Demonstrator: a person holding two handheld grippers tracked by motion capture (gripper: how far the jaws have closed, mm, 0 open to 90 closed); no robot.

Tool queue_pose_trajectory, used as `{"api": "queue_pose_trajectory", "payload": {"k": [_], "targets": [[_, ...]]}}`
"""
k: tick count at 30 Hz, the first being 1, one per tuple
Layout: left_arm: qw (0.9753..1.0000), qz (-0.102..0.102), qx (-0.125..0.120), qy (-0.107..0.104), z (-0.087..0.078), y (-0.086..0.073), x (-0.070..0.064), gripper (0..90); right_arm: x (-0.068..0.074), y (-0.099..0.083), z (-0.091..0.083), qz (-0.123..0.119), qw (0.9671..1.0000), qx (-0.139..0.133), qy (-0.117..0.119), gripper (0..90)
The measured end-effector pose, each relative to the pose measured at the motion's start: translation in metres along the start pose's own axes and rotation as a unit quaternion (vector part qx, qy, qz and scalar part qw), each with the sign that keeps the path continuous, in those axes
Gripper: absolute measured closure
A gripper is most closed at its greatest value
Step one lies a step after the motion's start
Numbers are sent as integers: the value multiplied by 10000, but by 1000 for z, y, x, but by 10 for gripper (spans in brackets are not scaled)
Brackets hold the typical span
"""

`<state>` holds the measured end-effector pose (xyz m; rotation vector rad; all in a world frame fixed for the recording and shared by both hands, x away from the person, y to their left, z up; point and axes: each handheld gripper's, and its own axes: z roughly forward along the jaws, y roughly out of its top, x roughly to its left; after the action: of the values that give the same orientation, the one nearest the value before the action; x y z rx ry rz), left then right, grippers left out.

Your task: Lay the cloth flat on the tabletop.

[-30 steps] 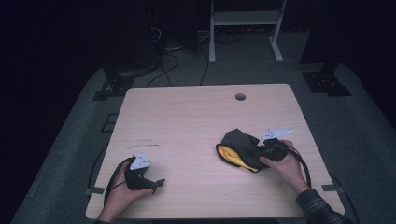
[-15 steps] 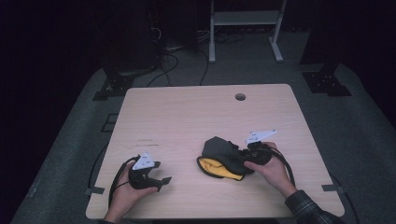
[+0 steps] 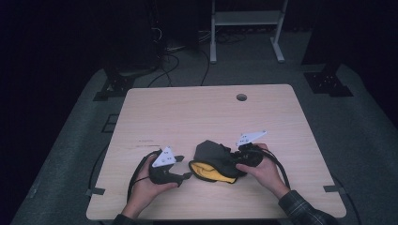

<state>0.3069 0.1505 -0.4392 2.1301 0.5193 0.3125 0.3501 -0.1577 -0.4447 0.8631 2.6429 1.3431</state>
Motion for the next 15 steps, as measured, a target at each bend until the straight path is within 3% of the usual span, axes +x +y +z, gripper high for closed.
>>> {"api": "queue_pose_trajectory", "payload": {"k": [7,11,15], "targets": [[9995,284,47,-93,24,16,-4,398,-1,-1,0,31,10000,-4,36,715],[9993,320,112,-153,33,20,-3,483,-1,-1,0,32,10000,4,43,713],[9989,247,388,-52,41,23,0,722,-2,-2,0,-3,10000,20,47,683]]}}
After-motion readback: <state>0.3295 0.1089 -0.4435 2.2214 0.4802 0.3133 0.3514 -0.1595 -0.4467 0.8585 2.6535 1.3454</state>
